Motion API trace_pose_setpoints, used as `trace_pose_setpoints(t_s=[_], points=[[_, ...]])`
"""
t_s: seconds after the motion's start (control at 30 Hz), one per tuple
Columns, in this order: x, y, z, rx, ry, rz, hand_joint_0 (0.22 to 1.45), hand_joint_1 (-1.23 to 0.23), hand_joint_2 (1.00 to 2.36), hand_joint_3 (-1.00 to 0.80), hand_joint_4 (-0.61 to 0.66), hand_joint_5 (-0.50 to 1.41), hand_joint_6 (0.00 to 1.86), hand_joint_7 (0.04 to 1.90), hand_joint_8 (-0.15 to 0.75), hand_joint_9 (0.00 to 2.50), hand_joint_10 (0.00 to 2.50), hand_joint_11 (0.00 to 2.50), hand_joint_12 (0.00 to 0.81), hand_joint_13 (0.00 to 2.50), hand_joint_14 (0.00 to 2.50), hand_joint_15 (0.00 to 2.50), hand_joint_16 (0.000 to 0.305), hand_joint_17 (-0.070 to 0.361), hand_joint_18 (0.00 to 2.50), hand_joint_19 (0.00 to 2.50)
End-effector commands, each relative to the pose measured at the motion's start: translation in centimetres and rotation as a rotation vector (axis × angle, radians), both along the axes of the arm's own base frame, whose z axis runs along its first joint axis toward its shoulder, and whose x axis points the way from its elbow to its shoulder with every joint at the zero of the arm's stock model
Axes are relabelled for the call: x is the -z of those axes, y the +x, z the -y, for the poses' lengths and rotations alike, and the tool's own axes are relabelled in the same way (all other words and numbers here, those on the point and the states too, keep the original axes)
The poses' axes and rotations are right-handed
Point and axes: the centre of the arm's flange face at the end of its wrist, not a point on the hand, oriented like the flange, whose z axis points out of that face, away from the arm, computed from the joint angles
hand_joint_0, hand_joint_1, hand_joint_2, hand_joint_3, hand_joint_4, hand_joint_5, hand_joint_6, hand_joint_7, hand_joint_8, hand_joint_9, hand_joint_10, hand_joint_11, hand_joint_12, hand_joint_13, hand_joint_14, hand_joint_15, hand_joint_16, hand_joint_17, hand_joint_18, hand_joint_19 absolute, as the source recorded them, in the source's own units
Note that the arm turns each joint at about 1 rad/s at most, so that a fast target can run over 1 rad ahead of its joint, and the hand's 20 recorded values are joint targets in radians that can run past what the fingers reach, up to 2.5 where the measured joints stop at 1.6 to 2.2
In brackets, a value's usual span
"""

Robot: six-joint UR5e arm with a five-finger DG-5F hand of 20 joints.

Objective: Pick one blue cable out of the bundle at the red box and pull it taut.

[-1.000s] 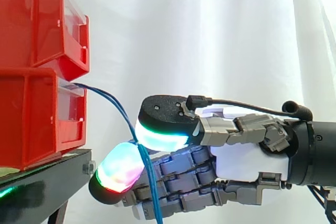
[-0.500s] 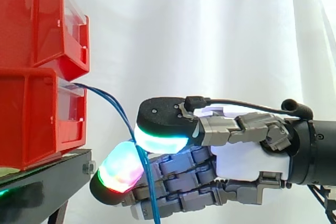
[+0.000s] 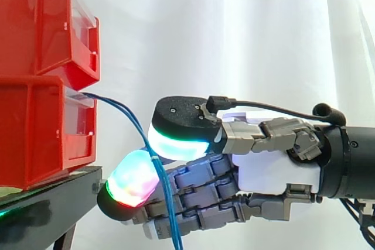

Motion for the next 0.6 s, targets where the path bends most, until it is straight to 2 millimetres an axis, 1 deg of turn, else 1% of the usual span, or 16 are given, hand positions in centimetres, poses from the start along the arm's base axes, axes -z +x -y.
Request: trace_pose_setpoints(t_s=[0.0,0.27,0.33,0.57], points=[[-0.06,0.00,0.04,0.001,-0.003,-0.004,0.56,-0.60,1.01,-0.38,0.20,-0.22,0.86,0.74,0.270,0.29,0.00,0.13,0.359,0.05,0.00,0.08,0.055,0.125,0.00,0.00],[-0.13,0.05,-0.09,-0.001,-0.003,-0.002,0.58,-0.64,1.01,-0.35,0.19,-0.22,0.86,0.77,0.269,0.29,0.00,0.13,0.357,0.06,0.00,0.08,0.055,0.124,0.00,0.00],[-0.18,0.08,-0.21,-0.002,-0.003,-0.002,0.60,-0.67,1.01,-0.30,0.17,-0.22,0.89,0.76,0.267,0.29,0.00,0.14,0.354,0.07,0.00,0.07,0.055,0.124,0.00,0.00],[-0.18,0.08,-0.21,-0.002,-0.003,-0.002,0.61,-0.70,1.02,-0.21,0.15,-0.22,0.90,0.78,0.263,0.30,0.00,0.16,0.353,0.08,0.00,0.07,0.055,0.124,0.01,0.00]])
